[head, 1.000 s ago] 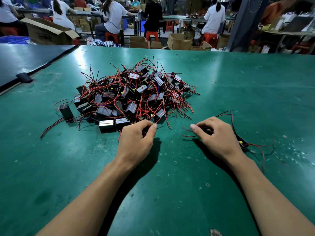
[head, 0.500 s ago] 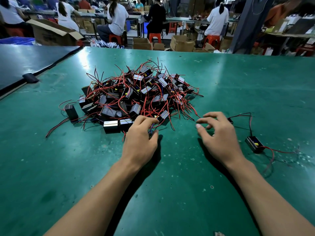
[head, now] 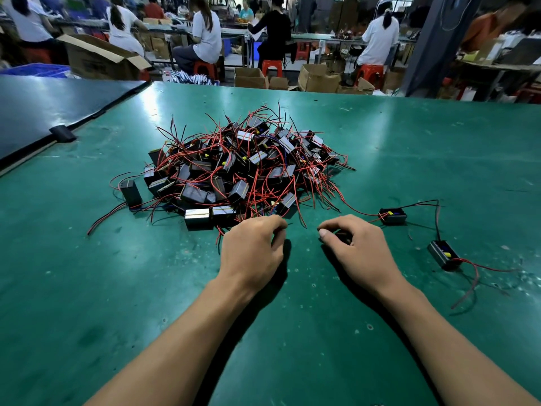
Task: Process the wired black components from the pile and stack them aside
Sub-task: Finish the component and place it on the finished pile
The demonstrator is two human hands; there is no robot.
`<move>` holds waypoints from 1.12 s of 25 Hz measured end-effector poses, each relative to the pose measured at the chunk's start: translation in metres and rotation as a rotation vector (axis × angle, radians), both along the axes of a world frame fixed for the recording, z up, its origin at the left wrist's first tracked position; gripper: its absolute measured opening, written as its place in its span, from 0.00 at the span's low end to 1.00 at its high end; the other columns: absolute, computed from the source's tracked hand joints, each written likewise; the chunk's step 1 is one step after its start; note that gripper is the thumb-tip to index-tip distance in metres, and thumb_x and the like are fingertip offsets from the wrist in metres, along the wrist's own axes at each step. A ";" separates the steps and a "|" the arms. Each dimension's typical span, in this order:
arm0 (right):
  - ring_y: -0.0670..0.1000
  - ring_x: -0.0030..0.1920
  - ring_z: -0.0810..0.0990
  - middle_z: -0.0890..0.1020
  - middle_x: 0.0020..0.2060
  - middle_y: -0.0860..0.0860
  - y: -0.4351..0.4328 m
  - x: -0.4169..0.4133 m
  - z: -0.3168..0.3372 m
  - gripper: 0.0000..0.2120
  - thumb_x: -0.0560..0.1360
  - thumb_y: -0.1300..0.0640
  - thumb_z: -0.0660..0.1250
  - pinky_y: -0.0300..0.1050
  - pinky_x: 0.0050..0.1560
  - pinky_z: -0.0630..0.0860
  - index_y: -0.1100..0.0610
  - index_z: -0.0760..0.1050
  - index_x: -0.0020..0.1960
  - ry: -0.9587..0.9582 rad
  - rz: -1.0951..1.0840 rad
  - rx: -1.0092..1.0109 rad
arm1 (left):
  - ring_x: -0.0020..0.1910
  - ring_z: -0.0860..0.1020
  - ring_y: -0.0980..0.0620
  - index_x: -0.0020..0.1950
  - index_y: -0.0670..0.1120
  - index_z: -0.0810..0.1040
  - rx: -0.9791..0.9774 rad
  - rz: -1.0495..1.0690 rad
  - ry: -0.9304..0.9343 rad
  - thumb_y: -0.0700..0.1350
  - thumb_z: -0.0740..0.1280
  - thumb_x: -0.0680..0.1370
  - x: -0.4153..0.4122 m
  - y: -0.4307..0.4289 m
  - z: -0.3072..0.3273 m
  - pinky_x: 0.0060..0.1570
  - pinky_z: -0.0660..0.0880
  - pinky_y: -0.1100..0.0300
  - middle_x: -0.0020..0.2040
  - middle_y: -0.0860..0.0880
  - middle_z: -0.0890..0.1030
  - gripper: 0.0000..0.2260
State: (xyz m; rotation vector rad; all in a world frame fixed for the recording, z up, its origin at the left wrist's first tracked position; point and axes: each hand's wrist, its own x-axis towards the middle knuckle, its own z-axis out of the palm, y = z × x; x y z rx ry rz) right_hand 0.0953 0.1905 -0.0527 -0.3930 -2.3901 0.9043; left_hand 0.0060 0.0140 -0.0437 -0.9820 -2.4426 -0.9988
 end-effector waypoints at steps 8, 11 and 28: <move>0.54 0.53 0.82 0.85 0.51 0.49 -0.019 -0.026 0.006 0.14 0.78 0.50 0.67 0.48 0.54 0.78 0.46 0.80 0.63 -0.144 0.062 0.267 | 0.43 0.80 0.46 0.47 0.46 0.81 -0.035 -0.087 -0.001 0.46 0.67 0.75 0.005 -0.002 0.005 0.43 0.76 0.52 0.43 0.50 0.83 0.06; 0.57 0.55 0.82 0.85 0.48 0.50 -0.023 -0.063 0.016 0.24 0.75 0.38 0.64 0.50 0.52 0.77 0.41 0.72 0.70 -0.277 -0.151 0.209 | 0.44 0.79 0.46 0.48 0.45 0.80 -0.018 -0.063 -0.015 0.46 0.66 0.75 0.003 -0.004 0.005 0.44 0.76 0.51 0.44 0.49 0.83 0.06; 0.46 0.29 0.78 0.86 0.41 0.52 0.003 -0.001 0.035 0.29 0.60 0.52 0.79 0.37 0.27 0.74 0.59 0.78 0.59 -0.237 0.152 -0.938 | 0.29 0.75 0.53 0.40 0.45 0.80 0.523 0.031 -0.221 0.44 0.69 0.78 -0.007 -0.011 0.005 0.32 0.74 0.55 0.30 0.51 0.79 0.07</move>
